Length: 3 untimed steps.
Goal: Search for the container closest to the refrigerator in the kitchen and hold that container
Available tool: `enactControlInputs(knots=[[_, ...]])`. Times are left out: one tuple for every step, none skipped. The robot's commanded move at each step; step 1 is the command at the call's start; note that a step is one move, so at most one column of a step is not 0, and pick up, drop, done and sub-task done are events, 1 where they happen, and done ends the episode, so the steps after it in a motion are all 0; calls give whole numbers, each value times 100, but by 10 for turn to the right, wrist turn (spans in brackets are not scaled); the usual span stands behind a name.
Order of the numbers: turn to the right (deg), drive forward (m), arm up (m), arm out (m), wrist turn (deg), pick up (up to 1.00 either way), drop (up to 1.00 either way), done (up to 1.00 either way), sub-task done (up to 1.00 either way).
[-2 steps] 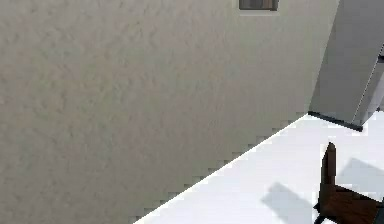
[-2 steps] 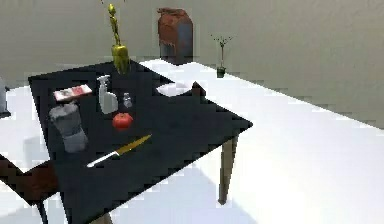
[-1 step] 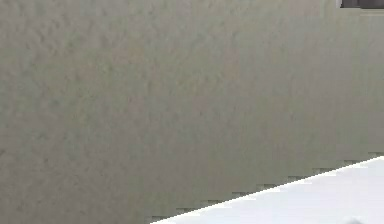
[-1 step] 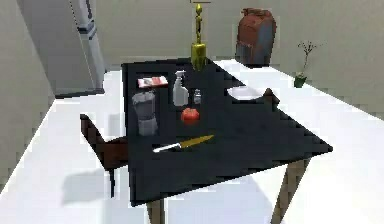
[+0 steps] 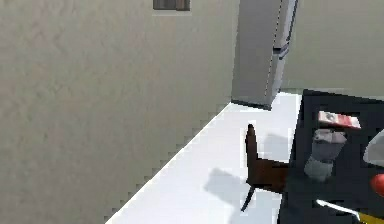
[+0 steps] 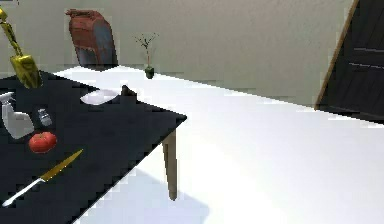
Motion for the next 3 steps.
enactControlInputs(knots=[[0, 50, 0, 0, 0, 0, 0, 0, 0], [210, 0, 0, 0, 0, 0, 0, 0, 0], [0, 35, 0, 0, 0, 0, 0, 0, 0]])
